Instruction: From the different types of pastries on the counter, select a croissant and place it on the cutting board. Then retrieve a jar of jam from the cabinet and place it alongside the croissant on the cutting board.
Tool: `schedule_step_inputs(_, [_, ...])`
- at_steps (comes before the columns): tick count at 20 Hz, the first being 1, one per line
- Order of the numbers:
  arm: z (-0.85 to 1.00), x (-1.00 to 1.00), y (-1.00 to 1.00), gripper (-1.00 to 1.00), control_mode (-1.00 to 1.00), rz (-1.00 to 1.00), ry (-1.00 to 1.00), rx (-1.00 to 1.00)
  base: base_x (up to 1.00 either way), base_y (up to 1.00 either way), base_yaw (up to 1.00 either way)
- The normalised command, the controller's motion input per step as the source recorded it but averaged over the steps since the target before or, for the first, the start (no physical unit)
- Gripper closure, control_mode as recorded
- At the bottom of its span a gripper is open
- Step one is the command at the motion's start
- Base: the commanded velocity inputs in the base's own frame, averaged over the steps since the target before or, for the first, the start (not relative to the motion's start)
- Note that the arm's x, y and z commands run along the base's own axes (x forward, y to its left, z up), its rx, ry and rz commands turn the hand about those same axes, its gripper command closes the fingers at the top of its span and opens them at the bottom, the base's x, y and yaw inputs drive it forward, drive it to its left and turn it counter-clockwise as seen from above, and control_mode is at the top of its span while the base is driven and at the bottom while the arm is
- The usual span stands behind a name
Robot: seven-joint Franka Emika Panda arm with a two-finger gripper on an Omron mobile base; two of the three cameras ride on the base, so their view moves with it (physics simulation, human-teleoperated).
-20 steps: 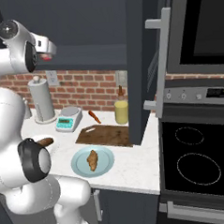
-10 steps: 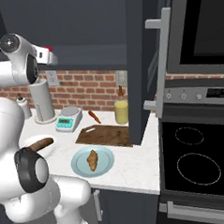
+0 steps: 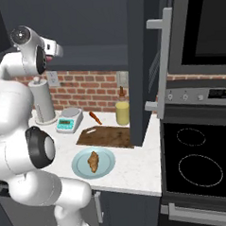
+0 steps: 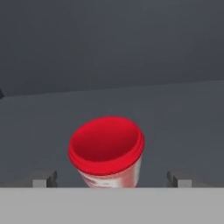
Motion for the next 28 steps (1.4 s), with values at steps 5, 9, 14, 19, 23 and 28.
schedule_step_inputs(5, [0.0, 0.0, 0.0, -1.0, -1.0, 0.0, 0.0, 0.01, 0.0, 0.0, 0.0])
schedule_step_inputs(9, [-0.12, 0.05, 0.0, -1.0, -1.0, 0.0, 0.0, 0.0, 0.0, 0.0, 0.0])
schedule_step_inputs(14, [-0.09, 0.12, 0.01, -1.0, -1.0, 0.0, 0.0, 0.0, 0.0, 0.0, 0.0])
schedule_step_inputs(19, [0.01, 0.14, 0.08, -1.0, -1.0, 0.0, 0.0, 0.0, 0.0, 0.0, 0.0])
schedule_step_inputs(23, [0.08, 0.32, 0.07, -1.0, -1.0, 0.0, 0.02, 0.0, 0.0, 0.0, 0.0])
schedule_step_inputs(28, [0.05, 0.23, 0.09, -1.0, -1.0, 0.0, 0.02, 0.0, 0.0, 0.0, 0.0])
